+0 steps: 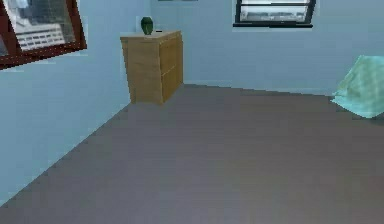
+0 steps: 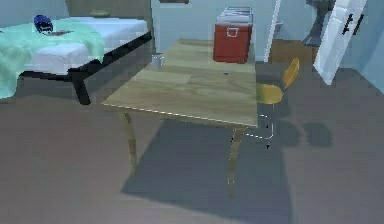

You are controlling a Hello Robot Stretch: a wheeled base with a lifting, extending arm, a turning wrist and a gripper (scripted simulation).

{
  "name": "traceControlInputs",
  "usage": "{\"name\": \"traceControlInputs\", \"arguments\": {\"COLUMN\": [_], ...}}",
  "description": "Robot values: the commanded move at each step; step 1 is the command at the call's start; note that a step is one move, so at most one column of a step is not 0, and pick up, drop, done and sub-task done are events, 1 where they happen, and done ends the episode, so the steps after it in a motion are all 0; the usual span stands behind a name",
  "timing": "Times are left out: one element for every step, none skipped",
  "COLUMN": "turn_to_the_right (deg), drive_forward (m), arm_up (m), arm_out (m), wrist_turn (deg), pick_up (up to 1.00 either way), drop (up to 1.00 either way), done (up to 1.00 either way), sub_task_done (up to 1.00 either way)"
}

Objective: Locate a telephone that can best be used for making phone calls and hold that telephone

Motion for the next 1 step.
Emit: {"name": "traceControlInputs", "arguments": {"turn_to_the_right": [3.0], "drive_forward": [0.00], "arm_up": [0.00], "arm_out": [0.00], "wrist_turn": [0.0], "pick_up": [0.00], "drop": [0.00], "done": [0.00], "sub_task_done": [0.00]}}
